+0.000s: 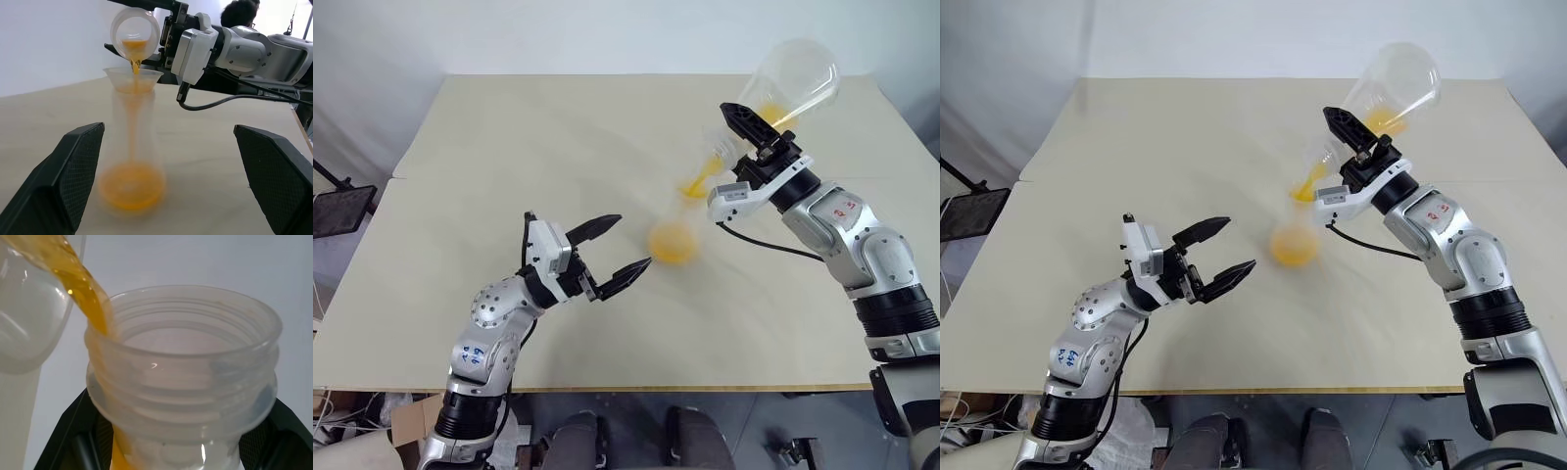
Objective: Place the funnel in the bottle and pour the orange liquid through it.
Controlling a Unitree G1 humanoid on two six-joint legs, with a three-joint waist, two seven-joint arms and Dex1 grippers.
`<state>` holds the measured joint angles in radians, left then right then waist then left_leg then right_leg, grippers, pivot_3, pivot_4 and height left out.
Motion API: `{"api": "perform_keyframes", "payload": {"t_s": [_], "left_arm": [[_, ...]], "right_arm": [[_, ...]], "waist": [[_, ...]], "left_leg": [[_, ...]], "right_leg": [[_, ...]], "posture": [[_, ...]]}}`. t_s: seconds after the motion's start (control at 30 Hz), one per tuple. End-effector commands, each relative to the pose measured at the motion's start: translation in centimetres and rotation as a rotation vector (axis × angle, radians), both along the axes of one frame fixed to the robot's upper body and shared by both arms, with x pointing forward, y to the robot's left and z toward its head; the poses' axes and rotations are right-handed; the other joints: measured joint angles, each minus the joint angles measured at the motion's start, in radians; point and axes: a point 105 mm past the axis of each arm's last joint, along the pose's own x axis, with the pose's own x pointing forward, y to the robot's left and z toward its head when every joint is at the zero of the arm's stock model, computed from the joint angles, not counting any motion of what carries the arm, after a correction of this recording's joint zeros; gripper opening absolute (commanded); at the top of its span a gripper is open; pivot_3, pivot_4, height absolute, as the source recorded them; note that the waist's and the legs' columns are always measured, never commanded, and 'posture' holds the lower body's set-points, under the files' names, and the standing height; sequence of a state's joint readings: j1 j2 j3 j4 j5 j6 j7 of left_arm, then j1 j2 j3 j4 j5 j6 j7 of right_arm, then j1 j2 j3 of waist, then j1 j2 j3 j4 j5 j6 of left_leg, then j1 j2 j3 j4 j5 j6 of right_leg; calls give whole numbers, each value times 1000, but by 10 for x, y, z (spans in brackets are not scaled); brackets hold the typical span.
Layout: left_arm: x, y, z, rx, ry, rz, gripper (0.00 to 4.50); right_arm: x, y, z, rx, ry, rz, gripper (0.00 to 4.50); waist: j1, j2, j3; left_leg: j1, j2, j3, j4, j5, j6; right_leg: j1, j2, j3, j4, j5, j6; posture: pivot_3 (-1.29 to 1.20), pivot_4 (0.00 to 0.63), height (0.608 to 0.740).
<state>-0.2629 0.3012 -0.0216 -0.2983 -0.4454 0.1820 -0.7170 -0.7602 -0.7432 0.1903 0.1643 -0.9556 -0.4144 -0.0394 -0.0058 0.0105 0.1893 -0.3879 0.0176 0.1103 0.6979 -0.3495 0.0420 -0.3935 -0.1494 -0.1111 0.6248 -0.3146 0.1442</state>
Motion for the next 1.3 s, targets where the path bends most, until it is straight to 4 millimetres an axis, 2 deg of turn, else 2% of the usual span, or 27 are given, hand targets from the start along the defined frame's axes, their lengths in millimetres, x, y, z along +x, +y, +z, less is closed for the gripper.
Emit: {"api": "perform_keyframes", "payload": {"t_s": [0.03, 1.3], "left_arm": [[-3, -2, 9, -9, -57, -1, 4500], [-3, -6, 11, -24, -68, -1, 4500]], "right_arm": [[-6, -1, 15, 2, -63, 15, 2647], [-7, -1, 8, -30, -71, 22, 2647]], "waist": [[0, 0, 0], [0, 0, 0]], "left_leg": [[0, 0, 0, 0, 0, 0], [0, 0, 0, 0, 0, 0]], "right_leg": [[0, 0, 0, 0, 0, 0], [0, 0, 0, 0, 0, 0]], "posture": [[0, 150, 740], [0, 150, 740]]}}
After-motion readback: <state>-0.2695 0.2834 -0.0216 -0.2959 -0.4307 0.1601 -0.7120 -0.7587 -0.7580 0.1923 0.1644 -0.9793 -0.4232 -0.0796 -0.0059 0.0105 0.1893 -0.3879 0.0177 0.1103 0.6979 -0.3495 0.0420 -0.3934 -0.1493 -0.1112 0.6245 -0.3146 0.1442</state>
